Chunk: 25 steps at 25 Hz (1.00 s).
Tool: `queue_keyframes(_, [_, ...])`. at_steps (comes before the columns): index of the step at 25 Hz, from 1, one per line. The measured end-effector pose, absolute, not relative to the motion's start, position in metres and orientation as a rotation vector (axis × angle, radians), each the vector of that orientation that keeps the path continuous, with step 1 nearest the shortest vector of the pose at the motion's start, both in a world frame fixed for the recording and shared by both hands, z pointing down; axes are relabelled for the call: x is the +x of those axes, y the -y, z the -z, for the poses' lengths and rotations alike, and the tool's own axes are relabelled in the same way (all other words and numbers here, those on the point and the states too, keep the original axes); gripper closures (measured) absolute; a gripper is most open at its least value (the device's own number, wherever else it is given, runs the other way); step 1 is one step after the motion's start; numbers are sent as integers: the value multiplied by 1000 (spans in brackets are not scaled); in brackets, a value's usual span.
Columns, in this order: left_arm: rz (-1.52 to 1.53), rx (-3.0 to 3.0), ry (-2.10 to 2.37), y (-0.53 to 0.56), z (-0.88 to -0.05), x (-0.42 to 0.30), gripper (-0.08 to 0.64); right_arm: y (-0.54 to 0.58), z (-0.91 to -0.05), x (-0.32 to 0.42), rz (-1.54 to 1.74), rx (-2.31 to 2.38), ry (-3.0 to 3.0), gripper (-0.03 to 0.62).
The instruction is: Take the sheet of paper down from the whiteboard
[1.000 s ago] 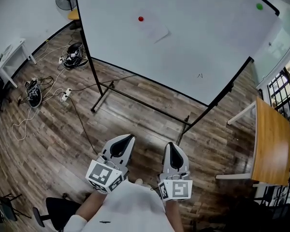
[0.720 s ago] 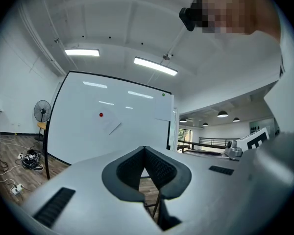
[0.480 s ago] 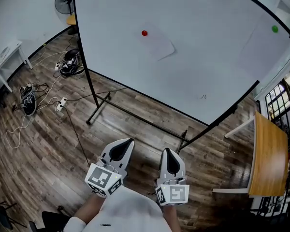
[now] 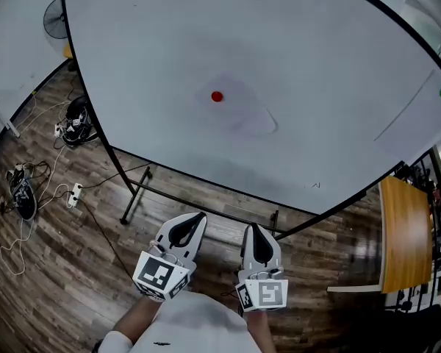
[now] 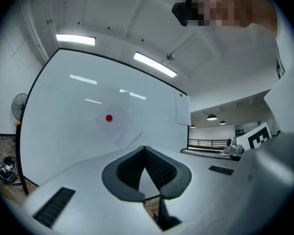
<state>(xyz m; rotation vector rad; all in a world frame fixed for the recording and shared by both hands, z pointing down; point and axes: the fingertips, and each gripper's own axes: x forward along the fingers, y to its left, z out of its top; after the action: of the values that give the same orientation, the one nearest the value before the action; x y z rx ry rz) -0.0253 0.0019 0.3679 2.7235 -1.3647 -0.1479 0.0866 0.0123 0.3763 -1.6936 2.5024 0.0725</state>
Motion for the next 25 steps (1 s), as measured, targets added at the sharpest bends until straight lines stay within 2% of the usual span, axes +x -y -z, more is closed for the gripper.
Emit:
queue_keyframes(5, [176,2758,1288,61,-357,-51,554,42,-369,63,-98,-1779,-2468,595])
queue_keyframes(14, [123,2813,1197,128,-352,-66,554,105,-369,71,-50,-1921,-2315,595])
queue_keyframes(25, [123,2805,1210,158,-350,-43,554,139,-378,83,33,-1842,-2368,595])
